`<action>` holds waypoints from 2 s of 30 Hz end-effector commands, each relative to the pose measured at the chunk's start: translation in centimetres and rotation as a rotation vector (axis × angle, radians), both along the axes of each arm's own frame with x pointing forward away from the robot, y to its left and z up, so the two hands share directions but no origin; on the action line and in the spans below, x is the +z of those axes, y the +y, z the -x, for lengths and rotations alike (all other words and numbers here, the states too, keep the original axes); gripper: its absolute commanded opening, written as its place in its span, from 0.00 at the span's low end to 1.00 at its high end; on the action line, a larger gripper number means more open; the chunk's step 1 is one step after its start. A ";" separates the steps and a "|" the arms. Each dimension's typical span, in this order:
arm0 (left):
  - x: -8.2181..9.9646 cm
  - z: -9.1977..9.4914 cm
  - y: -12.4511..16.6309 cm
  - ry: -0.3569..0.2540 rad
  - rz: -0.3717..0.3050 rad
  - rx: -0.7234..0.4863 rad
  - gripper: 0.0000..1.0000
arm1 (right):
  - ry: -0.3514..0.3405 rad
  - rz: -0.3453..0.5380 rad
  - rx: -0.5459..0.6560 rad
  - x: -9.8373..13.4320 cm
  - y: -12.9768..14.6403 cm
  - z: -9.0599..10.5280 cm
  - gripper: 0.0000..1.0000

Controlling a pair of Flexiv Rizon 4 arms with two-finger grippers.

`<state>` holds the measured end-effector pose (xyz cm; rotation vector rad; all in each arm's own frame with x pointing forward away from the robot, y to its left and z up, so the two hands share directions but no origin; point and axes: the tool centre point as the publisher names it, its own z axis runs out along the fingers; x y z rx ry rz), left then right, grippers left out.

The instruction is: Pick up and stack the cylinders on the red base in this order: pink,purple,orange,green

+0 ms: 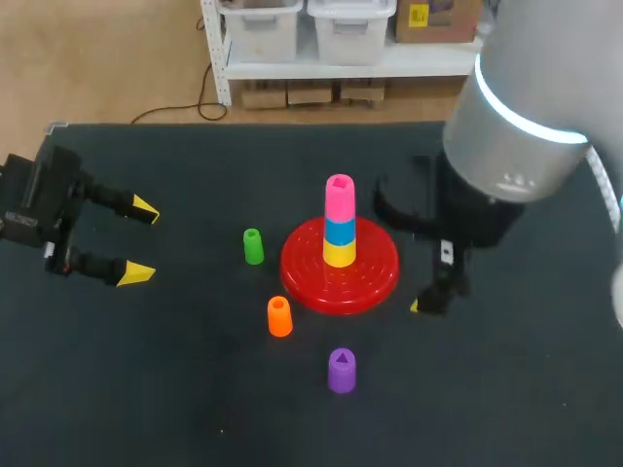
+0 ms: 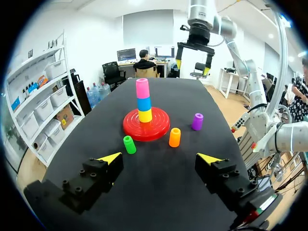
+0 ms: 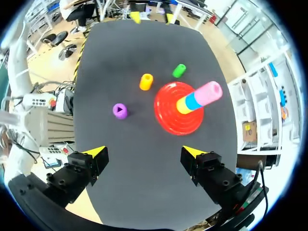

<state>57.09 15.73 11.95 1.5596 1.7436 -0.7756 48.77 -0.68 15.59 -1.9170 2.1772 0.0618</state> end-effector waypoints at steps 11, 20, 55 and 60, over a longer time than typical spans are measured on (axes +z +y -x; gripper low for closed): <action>-0.1 0.1 0.0 -0.005 0.004 0.001 1.00 | -0.057 -0.162 -0.338 0.0 -1.7 -0.2 1.00; -0.1 0.1 0.0 -0.005 0.004 0.001 1.00 | 0.012 -0.182 -0.521 -0.4 -0.2 -1.5 1.00; -0.1 0.1 0.0 -0.005 0.004 0.001 1.00 | 0.136 0.022 -0.588 -4.5 6.9 0.9 1.00; -0.1 0.1 0.0 -0.005 0.004 0.001 1.00 | 0.152 0.012 -0.581 -6.1 6.7 1.4 1.00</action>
